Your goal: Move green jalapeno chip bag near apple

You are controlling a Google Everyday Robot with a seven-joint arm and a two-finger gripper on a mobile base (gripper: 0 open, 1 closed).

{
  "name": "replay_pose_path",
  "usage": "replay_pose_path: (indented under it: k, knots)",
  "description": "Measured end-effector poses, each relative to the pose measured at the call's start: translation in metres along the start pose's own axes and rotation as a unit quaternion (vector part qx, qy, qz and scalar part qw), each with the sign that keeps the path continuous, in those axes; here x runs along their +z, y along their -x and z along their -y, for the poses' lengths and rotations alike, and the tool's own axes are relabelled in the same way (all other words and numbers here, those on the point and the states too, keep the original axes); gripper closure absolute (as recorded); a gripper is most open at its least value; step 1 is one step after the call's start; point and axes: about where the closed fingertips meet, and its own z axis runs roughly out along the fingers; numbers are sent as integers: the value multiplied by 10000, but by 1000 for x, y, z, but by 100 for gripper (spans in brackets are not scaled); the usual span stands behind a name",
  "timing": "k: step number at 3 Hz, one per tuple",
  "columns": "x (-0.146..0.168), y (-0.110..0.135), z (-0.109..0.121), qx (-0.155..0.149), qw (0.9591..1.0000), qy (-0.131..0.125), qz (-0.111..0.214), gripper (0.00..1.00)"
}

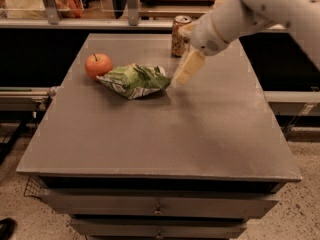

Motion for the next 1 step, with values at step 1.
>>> replay_pose_path:
  k: [1]
  knots:
    - [-58, -52, 8, 663, 9969, -403, 91, 0]
